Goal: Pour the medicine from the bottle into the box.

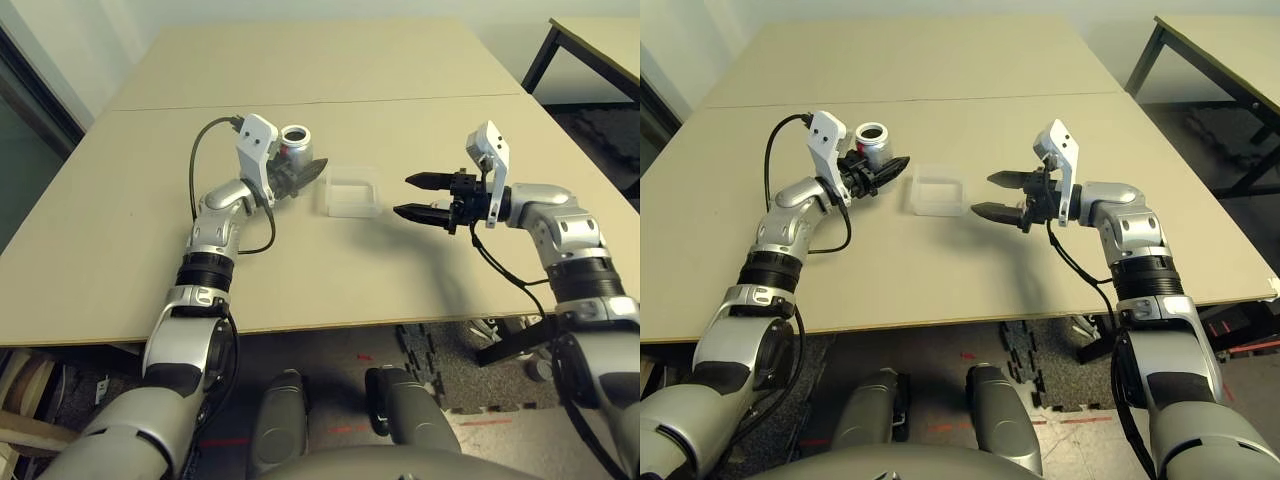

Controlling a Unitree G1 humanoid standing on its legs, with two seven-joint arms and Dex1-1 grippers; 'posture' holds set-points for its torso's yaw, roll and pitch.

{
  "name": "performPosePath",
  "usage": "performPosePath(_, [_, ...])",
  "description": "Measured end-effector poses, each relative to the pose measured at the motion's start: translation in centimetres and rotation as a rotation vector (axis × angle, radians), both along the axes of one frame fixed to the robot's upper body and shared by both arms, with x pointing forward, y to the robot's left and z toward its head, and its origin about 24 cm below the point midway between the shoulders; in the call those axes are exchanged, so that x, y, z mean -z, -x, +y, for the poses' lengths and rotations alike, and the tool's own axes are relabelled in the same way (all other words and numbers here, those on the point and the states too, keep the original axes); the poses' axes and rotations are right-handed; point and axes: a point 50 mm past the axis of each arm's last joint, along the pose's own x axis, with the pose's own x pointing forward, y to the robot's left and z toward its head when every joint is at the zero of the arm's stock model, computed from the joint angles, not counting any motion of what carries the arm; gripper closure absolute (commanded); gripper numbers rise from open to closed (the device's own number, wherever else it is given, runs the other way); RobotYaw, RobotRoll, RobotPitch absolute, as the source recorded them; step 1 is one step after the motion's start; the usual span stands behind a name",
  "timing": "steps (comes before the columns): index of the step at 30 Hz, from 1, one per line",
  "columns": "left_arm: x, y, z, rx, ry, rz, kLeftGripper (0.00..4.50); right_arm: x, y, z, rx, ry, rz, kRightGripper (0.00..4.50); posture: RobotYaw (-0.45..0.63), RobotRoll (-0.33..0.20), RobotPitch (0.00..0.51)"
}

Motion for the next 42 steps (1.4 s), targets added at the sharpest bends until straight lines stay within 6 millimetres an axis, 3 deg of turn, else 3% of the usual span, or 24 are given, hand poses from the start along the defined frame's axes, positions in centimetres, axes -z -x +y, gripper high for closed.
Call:
performPosePath(6, [-1.0,-1.0,0.4,-0.07,-0.131,-0.068,1.85,0.0,0.0,0.0,-0.001,-0.003,0.0,0.0,-0.05,0.0,0.101])
performPosePath(10, [-4.2,-2.8,0.0,-0.103,-0.458,-0.25,1.85,0.0,0.0,0.0,0.0,-0.003,-0.002,0.0,-0.05,0.0,0.1])
performPosePath(14, [-6.4,-3.7,-2.8,0.002,-0.787,-0.426,1.85,-0.3,-0.1,0.0,-0.002,0.0,-0.015,0.0,-0.06,0.0,0.101])
performPosePath(22, [-5.3,-4.3,-7.5,0.261,-1.661,-0.7,1.85,-0.7,-0.2,0.1,-0.006,0.002,-0.032,0.0,-0.1,0.0,0.099])
performPosePath(26, [-3.3,-4.2,-7.5,0.361,-1.938,-0.731,1.85,-0.7,-0.1,0.2,-0.009,-0.004,-0.029,0.0,-0.12,0.0,0.098])
performPosePath(29, [-3.1,-4.4,-7.0,0.371,-2.016,-0.723,1.85,-0.7,0.0,0.3,-0.014,-0.014,-0.022,0.0,-0.12,0.0,0.096])
performPosePath(34, [-4.9,-4.7,-7.2,0.325,-2.06,-0.75,1.85,-0.9,0.2,0.4,-0.017,-0.029,-0.026,0.0,-0.11,0.0,0.095])
performPosePath(42, [-5.5,-4.8,-7.2,0.279,-1.955,-0.712,1.85,-0.9,0.2,0.4,-0.01,-0.035,-0.023,0.0,-0.09,0.0,0.094])
